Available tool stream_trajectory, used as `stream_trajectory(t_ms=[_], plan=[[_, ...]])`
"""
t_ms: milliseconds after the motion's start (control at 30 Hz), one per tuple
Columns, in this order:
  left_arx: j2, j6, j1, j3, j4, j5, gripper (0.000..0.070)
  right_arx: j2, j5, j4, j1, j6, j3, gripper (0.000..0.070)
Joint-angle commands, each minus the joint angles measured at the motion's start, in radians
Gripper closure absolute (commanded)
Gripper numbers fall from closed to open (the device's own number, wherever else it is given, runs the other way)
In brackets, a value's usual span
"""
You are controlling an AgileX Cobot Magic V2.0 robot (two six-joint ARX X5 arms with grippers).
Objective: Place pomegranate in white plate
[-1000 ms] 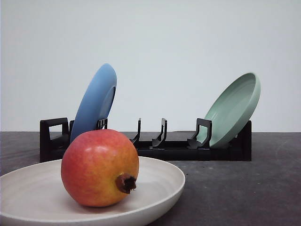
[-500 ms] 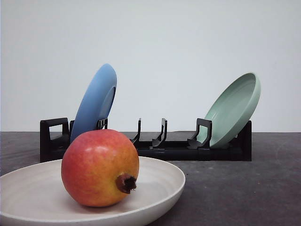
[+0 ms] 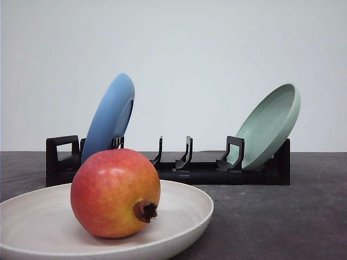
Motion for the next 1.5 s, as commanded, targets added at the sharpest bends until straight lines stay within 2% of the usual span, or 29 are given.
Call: stream_trajectory(t_ms=[0,1467], plan=[[0.0,-0.003,0.001,-0.01,-0.005,0.002,0.07,-0.001,0.0,0.011,-0.001,-0.011,-0.005,0.07],[0.0,-0.003,0.001,-0.01,-0.005,0.002,0.07,-0.001,0.0,0.011,-0.001,-0.011,-0.005,0.07]])
